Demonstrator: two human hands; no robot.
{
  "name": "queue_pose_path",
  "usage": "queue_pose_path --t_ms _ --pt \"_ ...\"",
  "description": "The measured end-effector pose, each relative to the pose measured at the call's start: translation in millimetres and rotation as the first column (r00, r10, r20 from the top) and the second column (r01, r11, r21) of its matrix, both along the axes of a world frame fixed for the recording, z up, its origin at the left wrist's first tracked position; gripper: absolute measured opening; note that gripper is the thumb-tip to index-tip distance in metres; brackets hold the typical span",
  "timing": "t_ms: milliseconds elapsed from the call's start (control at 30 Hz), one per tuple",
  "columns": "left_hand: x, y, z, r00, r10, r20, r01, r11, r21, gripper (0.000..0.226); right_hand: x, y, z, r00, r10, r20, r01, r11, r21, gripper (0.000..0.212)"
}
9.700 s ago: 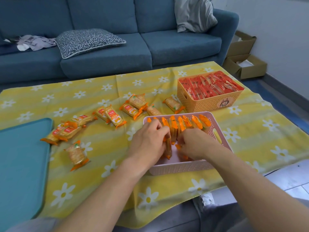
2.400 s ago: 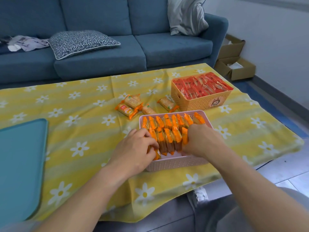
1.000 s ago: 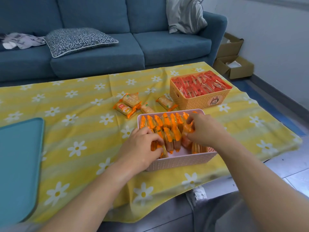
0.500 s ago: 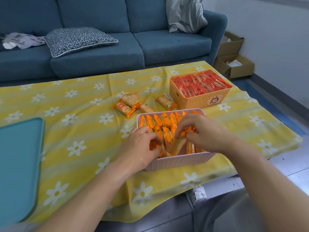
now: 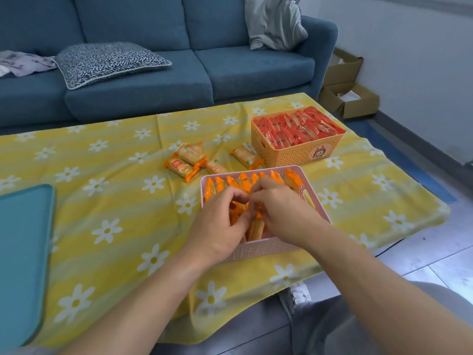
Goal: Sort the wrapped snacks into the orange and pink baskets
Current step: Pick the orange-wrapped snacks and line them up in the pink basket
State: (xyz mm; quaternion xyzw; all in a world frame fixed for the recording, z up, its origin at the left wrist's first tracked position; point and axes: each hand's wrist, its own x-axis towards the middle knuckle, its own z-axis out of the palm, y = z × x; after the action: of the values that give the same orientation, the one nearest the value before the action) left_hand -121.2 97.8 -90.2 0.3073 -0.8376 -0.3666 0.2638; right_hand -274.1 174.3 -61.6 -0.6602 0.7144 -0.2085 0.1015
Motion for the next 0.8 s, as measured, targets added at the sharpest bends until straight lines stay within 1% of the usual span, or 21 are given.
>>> queue_pose_path --t_ms 67,133,167,200,267,300,367,433,467,533,667,733,800 --pt "-2 -1 -3 1.000 -0.007 -0.012 0.007 1.000 0.003 0.019 9 0 -7 0.999 0.012 0.030 -0.013 0.999 0.035 0.025" --pt "-3 -3 -6 0.999 -0.022 0.027 0.023 1.000 -0.019 0.028 14 -1 -11 0.997 -0.044 0.058 0.042 0.999 0.026 0.023" --pt "-3 -5 -7 0.997 -0.026 0.071 0.030 0.997 -0.065 0.030 13 -2 -9 0.996 -0.084 0.041 0.083 0.996 0.038 0.027" --pt "-3 -6 -8 0.992 -0.028 0.121 0.043 0.992 -0.122 0.029 8 -2 -5 0.991 -0.131 -0.008 0.131 0.989 0.063 0.031" --pt "-4 -4 -7 0.978 -0.033 0.208 0.078 0.974 -0.212 0.026 -10 -1 2 0.965 -0.248 -0.081 0.255 0.962 0.099 0.028" --pt "-4 -3 -7 0.972 -0.033 0.233 0.087 0.969 -0.229 0.024 -22 0 3 0.949 -0.304 -0.080 0.312 0.945 0.104 0.024" --pt "-5 -2 -6 0.969 -0.026 0.247 0.085 0.969 -0.231 0.022 -41 2 2 0.919 -0.387 -0.081 0.395 0.908 0.140 0.019" --pt "-5 -3 -7 0.970 -0.019 0.241 0.072 0.974 -0.216 0.020 -48 1 -4 0.901 -0.420 -0.110 0.434 0.879 0.198 0.007" --pt "-5 -3 -7 0.971 -0.017 0.239 0.070 0.974 -0.214 0.020 -46 -1 -8 0.893 -0.436 -0.114 0.450 0.865 0.222 0.015" --pt "-4 -3 -7 0.969 -0.017 0.245 0.072 0.974 -0.217 0.020 -40 -4 -12 0.892 -0.441 -0.100 0.451 0.851 0.268 0.032" --pt "-4 -3 -6 0.964 -0.011 0.267 0.072 0.973 -0.221 0.020 -35 -6 -8 0.915 -0.398 -0.073 0.398 0.855 0.332 0.042" --pt "-4 -4 -6 0.961 0.001 0.275 0.063 0.973 -0.223 0.024 -33 -6 -7 0.934 -0.356 -0.038 0.345 0.868 0.356 0.031" --pt "-3 -4 -5 0.957 0.011 0.290 0.062 0.968 -0.243 0.036 -31 -8 -10 0.933 -0.350 0.080 0.303 0.887 0.349 0.016"
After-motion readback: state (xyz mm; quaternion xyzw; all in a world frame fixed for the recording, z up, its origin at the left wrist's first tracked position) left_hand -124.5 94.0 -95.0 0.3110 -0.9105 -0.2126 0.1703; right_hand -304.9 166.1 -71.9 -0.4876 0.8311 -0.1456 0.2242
